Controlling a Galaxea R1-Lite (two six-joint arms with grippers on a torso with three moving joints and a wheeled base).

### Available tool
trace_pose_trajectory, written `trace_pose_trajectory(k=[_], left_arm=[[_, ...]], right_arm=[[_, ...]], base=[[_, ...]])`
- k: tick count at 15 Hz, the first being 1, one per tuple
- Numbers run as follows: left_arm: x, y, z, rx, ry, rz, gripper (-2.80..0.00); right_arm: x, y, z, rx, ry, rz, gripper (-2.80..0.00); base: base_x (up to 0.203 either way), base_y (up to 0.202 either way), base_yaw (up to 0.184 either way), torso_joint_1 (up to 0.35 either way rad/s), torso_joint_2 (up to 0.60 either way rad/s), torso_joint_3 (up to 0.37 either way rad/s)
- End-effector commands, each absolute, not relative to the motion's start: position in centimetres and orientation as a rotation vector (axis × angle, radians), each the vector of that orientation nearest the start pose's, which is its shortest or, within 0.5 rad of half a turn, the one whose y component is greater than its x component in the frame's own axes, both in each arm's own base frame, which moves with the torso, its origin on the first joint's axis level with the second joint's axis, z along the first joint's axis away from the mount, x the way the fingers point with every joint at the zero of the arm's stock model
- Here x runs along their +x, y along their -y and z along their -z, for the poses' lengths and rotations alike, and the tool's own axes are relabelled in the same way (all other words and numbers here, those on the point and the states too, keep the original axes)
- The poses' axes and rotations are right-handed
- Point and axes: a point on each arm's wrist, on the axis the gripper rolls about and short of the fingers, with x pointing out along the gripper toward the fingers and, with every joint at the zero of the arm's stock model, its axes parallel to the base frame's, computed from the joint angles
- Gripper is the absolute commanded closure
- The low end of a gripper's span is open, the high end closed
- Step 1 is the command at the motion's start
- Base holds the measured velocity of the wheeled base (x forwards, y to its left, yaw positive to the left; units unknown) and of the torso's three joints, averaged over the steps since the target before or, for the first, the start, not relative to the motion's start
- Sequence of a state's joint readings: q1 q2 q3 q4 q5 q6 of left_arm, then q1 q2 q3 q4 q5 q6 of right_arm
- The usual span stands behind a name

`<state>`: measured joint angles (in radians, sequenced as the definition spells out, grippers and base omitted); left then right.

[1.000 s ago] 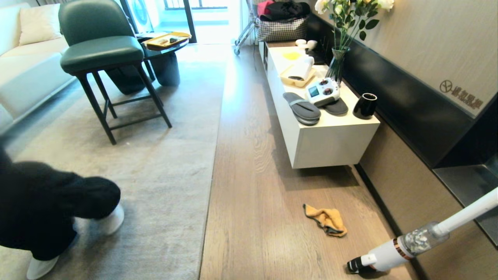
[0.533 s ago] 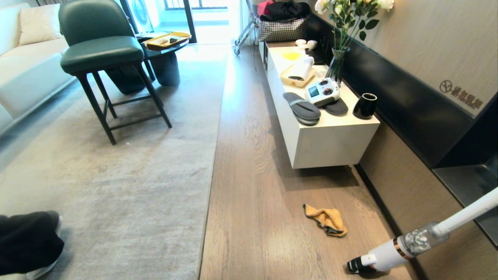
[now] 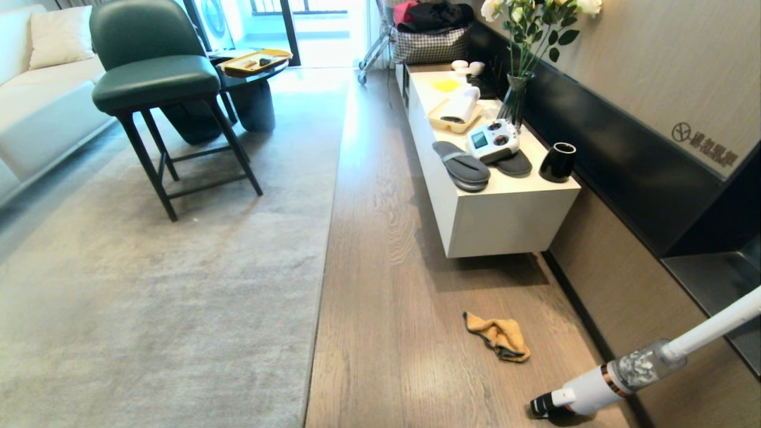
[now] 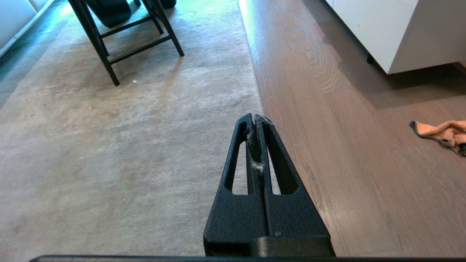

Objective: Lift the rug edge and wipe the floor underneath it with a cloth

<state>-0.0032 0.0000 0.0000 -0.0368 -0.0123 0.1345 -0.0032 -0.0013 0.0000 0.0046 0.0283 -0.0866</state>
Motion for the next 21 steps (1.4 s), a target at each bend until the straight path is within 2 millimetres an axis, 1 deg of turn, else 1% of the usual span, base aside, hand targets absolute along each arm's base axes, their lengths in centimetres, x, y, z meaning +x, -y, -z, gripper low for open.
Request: trace_pose_trajectory(k=[1, 16, 18, 21], left_arm=[[-2.29, 0.02, -7.93, 0.135, 0.038, 0.013, 0.0], [-2.29, 0.02, -7.93, 0.135, 0.038, 0.013, 0.0], [-2.29, 0.02, -7.93, 0.135, 0.038, 0.013, 0.0], [-2.29, 0.02, -7.93, 0.135, 0.038, 0.013, 0.0]], right_arm=[[-2.28, -0.07, -7.5, -0.086, -0.003, -0.026, 0.0], [-2.28, -0.07, -7.5, -0.063, -0.004, -0.023, 0.0], [-2.28, -0.07, -7.5, -0.06, -0.004, -0.025, 0.0], [-2.28, -0.07, -7.5, -0.059, -0.004, -0.023, 0.0]], base=[[0.0, 0.0, 0.0, 0.0, 0.0, 0.0], [0.0, 0.0, 0.0, 0.0, 0.0, 0.0], [0.0, 0.0, 0.0, -0.045, -0.21, -0.265], [0.0, 0.0, 0.0, -0.042, -0.36, -0.413]])
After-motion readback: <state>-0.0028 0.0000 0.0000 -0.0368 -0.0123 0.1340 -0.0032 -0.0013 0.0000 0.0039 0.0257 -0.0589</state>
